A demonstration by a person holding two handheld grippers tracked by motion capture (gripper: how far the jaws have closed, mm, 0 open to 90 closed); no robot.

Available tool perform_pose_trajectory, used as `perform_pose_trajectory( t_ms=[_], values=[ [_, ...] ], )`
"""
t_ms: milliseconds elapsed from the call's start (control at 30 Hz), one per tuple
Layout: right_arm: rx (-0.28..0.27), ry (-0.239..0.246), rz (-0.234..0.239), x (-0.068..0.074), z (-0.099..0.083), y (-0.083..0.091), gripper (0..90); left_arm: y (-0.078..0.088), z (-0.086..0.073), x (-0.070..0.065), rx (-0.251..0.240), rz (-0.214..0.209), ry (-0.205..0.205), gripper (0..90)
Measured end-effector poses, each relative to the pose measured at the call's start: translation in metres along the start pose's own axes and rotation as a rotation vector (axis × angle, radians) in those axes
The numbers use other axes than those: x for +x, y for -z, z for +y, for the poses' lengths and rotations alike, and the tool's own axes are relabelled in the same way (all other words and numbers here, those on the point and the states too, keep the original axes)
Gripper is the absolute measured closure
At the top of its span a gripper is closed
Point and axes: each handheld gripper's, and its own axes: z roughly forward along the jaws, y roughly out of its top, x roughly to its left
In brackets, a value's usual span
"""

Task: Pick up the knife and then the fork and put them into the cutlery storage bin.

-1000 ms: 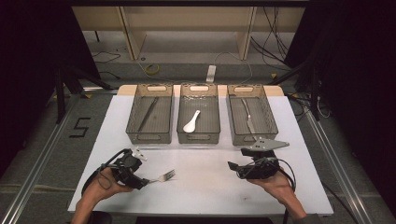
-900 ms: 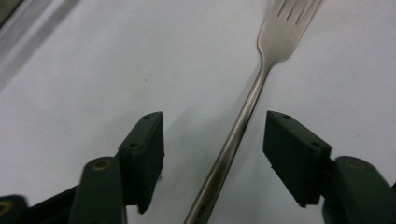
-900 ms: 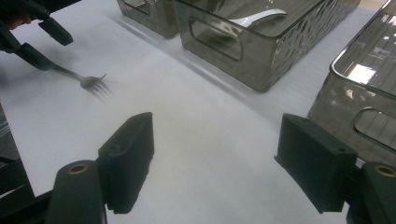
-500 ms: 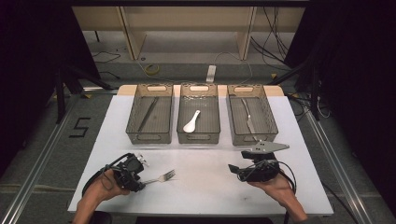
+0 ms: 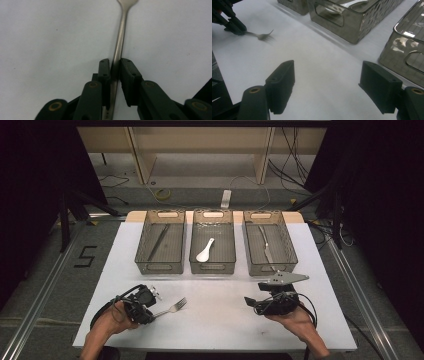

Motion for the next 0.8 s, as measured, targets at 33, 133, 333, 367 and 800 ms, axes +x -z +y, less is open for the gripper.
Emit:
perform_pose_trajectory(
  t_ms=[33, 133, 333, 367, 800],
  values=[
    [0.002, 0.003, 0.001, 0.0, 0.0, 0.0, 28.8, 0.0, 0.0, 0.0, 0.0, 0.0, 0.0, 80.2],
    [0.003, 0.007, 0.0, 0.0, 0.0, 0.0, 28.8, 0.001, 0.0, 0.0, 0.002, -0.001, -0.012, 80.9],
    [0.002, 0.008, 0.003, 0.001, 0.0, 0.0, 28.8, 0.001, -0.002, 0.0, -0.017, -0.004, -0.005, 81.8],
    [0.002, 0.008, 0.004, 0.001, 0.0, 0.0, 28.8, 0.001, -0.002, 0.001, -0.024, -0.009, -0.002, 81.9],
    [-0.009, 0.052, 0.052, 0.015, 0.003, -0.004, 29.2, 0.011, 0.018, -0.009, -0.086, -0.07, 0.031, 82.2]
  ],
)
